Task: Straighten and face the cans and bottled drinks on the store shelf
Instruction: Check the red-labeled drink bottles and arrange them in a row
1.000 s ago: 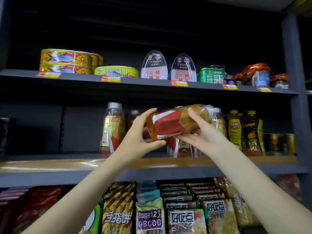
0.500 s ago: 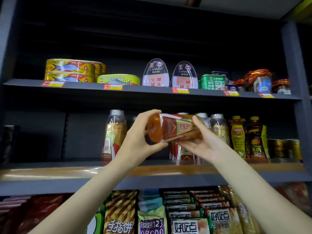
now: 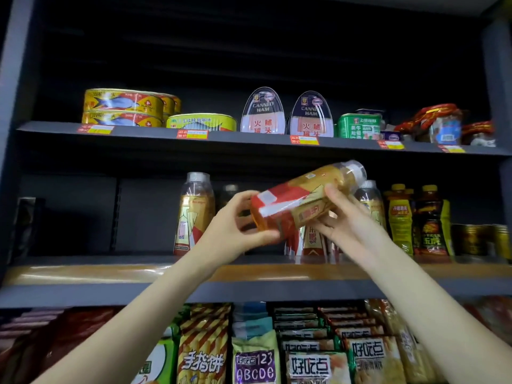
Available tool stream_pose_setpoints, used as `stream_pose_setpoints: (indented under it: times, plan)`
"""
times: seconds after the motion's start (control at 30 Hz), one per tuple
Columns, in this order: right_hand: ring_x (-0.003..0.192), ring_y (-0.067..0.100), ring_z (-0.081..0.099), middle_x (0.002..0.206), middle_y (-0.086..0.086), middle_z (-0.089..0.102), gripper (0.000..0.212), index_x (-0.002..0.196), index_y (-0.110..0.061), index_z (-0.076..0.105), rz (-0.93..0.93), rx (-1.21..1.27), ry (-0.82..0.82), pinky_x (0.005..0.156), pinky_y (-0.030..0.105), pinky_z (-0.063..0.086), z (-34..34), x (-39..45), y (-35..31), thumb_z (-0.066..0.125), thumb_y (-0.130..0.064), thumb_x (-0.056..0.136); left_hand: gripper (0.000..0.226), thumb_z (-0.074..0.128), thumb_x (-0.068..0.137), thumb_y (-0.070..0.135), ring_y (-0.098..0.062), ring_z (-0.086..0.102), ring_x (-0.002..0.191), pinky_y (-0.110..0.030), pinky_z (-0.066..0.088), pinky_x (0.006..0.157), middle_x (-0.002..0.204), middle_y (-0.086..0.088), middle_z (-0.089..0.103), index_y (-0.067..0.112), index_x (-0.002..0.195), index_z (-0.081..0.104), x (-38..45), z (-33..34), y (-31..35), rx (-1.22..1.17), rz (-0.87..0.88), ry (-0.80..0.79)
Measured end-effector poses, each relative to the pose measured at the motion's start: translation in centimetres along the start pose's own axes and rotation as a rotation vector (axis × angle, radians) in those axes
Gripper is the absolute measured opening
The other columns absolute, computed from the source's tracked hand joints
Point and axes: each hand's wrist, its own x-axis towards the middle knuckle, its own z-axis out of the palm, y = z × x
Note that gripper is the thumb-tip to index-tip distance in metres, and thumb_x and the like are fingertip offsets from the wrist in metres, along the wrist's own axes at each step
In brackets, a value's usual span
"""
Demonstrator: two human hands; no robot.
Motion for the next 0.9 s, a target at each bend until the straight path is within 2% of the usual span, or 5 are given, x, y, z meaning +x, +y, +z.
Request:
stream_pose_setpoints:
  times: [0.23,0.33,0.47,0.57,0.9]
  plan:
    - [0.099,0.02,0.067,0.113,0.006,0.065,0.042,0.121,-0.021,0.051,-0.007,-0.144,-0.053,0.073,0.031,0.059,1.2,-0.7,1.0,0.064,-0.024,0.081,0.078,0.082,0.065,0.014,-0.009,0.039,0.114,-0.026,0.04,0.094,0.12,0.006,0.039,0.022,0.127,0.035,-0.4,0.9,-3.1,0.654,0.412,0.37]
    - [0.097,0.023,0.066,0.105,0.01,0.068,0.036,0.11,-0.015,0.053,0.048,-0.109,0.016,0.069,0.035,0.058,1.5,-0.3,0.8,0.069,-0.022,0.078,0.08,0.083,0.064,0.013,-0.016,0.034,0.118,-0.03,0.036,0.094,0.126,0.002,0.031,0.023,0.126,0.033,-0.1,0.4,-3.3,0.807,0.542,0.298]
    - [0.102,0.022,0.065,0.109,0.008,0.068,0.05,0.112,-0.018,0.055,-0.05,-0.148,0.029,0.077,0.036,0.056,0.5,0.0,1.1,0.074,-0.019,0.066,0.066,0.079,0.07,0.026,-0.003,0.042,0.118,-0.012,0.045,0.089,0.122,0.018,0.034,0.044,0.114,0.034,-0.3,0.1,-1.8,0.38,0.25,0.012]
    - [0.102,0.019,0.066,0.112,0.005,0.065,0.052,0.111,-0.021,0.055,-0.103,-0.248,-0.065,0.08,0.033,0.056,-0.2,0.1,0.7,0.073,-0.015,0.063,0.07,0.078,0.063,0.034,-0.002,0.053,0.106,-0.021,0.052,0.079,0.119,0.019,0.047,0.043,0.119,0.036,0.4,-0.4,-1.2,0.047,0.021,0.044]
    - [0.103,0.02,0.065,0.108,0.003,0.069,0.071,0.116,-0.024,0.061,-0.101,-0.382,-0.452,0.079,0.027,0.054,-1.5,0.3,-0.2,0.089,-0.014,0.051,0.084,0.08,0.069,0.019,0.003,0.055,0.107,-0.017,0.05,0.083,0.121,0.018,0.051,0.053,0.127,0.029,1.4,0.5,-1.8,0.074,0.023,-0.29]
